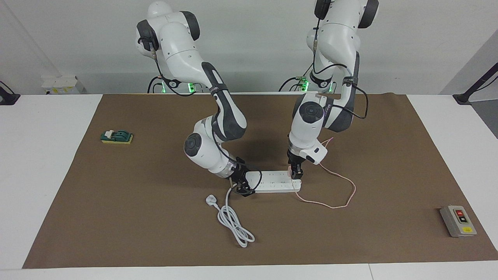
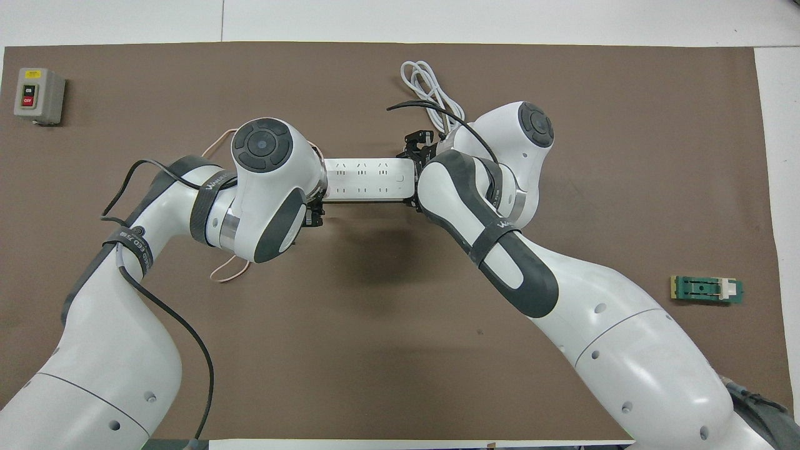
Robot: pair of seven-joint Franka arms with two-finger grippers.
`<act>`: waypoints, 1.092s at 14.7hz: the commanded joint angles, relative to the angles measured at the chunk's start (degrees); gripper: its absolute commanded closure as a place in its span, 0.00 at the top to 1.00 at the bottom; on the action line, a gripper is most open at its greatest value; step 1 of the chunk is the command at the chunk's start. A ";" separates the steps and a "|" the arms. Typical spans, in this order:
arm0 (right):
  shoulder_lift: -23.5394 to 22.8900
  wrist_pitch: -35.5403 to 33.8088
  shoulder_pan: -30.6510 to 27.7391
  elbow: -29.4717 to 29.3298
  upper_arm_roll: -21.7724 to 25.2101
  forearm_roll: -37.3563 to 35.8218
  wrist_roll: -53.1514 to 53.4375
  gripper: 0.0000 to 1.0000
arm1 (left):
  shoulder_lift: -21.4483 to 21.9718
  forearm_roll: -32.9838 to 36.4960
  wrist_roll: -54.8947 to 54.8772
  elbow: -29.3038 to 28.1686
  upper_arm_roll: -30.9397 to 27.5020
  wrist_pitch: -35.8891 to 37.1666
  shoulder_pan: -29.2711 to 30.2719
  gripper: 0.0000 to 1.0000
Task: Unplug charger and place it aside
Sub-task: 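Pull the pink charger out of the strip with the left gripper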
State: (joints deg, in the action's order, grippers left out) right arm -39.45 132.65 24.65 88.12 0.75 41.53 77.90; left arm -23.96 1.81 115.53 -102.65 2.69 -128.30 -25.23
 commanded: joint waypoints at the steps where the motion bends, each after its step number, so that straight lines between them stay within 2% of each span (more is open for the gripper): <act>1: -1.33 1.03 -1.01 -1.64 -0.22 1.36 -2.05 0.00 | -0.91 2.84 0.23 1.76 -0.23 0.86 -0.35 0.12; 2: -1.33 0.95 -1.01 -1.64 -0.22 1.36 -2.05 0.00 | -0.91 3.02 0.14 1.76 -0.23 0.77 -0.43 0.00; 10: -1.33 0.95 -1.01 -1.64 -0.22 1.36 -2.05 0.00 | -1.00 2.94 -0.30 1.67 -0.23 -0.90 -0.61 0.00; 16: -1.42 1.03 -1.10 -1.64 -0.22 1.36 -2.05 0.00 | -1.26 4.17 -1.53 5.97 -0.14 8.15 -0.61 0.00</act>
State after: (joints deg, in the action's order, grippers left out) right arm -39.49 132.65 24.60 88.13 0.74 41.61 77.89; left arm -25.29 4.82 114.65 -99.55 2.96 -125.83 -25.31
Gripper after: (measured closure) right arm 0.053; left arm 0.687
